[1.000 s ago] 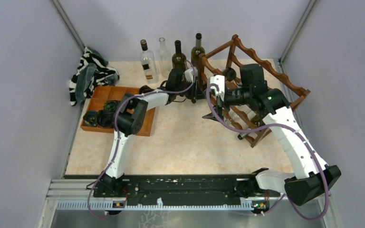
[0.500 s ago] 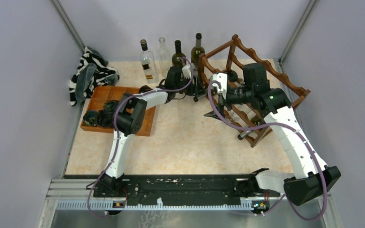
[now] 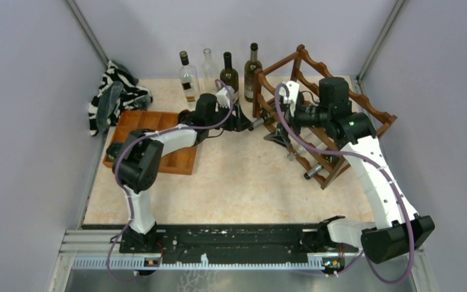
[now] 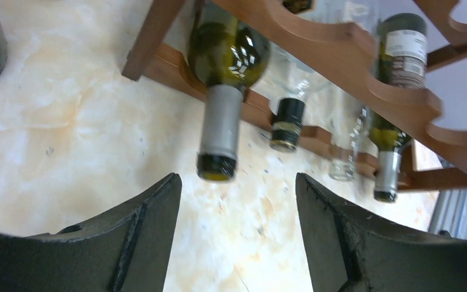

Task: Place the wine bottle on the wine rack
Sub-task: Place the wine bottle in the wine rack, then adjust the wine rack at the center of the board.

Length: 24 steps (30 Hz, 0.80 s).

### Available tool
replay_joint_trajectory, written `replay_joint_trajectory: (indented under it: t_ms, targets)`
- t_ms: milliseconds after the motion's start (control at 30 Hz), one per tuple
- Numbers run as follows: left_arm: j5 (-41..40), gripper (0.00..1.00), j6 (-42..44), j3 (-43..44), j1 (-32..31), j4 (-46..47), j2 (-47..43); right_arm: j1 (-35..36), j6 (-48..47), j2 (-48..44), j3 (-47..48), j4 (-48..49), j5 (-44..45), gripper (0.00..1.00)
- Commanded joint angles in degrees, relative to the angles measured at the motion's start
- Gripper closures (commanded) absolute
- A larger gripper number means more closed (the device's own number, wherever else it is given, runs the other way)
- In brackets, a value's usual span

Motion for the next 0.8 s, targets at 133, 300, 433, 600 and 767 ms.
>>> replay_joint_trajectory:
  t_ms: [133,300,433,600,767]
  targets:
    - [-3.11,0.25,3.44,-19.05,0.4,8.1,-20.54,-1.05,10.06,0.33,4.07,5.19,14.02,0.02]
    - [-7.0,0.19,3.67,-29.68,1.13,6.24,-34.21,-2.14,13.64,2.49,6.31,6.22,24.19,0.03]
    - [-6.39,0.02,-0.24,-41.8,4.42,10.3,-44.82,-3.75,12.73,5.86,9.25,4.26,30.17,0.05]
    - [-1.53,0.02,-7.07,-51.72,8.55,14.83,-56.07,-7.02,11.99,14.44,17.75,-4.02,29.31,0.14]
    - [1.08,0.02,-8.83,-54.91,8.59,13.57,-62.22,-7.04,10.36,19.81,20.09,-7.68,29.31,0.25]
